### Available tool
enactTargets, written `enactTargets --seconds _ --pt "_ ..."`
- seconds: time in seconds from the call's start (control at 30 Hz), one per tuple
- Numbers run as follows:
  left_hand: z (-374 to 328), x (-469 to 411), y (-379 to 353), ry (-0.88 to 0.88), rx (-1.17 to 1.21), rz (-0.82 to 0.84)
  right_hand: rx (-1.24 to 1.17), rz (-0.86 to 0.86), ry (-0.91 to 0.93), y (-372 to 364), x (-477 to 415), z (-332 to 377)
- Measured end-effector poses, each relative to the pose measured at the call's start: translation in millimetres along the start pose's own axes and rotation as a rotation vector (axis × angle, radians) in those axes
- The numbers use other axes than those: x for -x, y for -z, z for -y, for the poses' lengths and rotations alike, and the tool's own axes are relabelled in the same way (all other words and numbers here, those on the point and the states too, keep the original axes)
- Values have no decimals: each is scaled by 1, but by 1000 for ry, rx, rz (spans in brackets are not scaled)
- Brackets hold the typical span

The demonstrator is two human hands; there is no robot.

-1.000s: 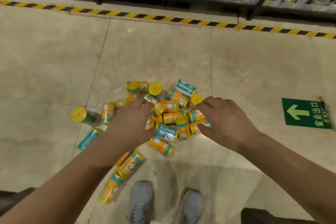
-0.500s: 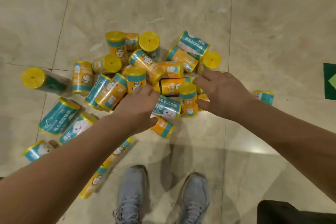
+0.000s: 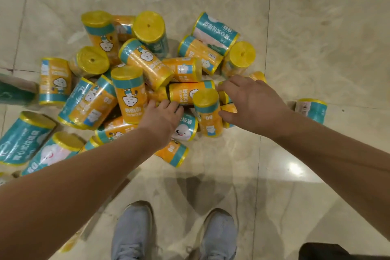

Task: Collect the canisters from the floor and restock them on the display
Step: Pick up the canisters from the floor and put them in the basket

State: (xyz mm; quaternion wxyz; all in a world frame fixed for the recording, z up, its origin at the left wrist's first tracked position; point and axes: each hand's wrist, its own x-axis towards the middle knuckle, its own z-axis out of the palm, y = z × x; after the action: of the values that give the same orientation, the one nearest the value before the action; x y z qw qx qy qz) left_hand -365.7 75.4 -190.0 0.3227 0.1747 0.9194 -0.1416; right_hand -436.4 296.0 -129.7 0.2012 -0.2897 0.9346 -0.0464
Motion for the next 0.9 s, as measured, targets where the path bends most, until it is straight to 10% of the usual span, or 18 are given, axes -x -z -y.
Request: enactTargets --seconds 0.2,0.63,0.9 --pt "8 -1 6 -44 172 -31 -41 33 -53 1 -2 -2" --pt "33 74 17 191 1518 -488 -142 177 -225 -21 -32 26" --pt "46 88 19 203 1654 -493 -222 156 -290 -23 -45 36"
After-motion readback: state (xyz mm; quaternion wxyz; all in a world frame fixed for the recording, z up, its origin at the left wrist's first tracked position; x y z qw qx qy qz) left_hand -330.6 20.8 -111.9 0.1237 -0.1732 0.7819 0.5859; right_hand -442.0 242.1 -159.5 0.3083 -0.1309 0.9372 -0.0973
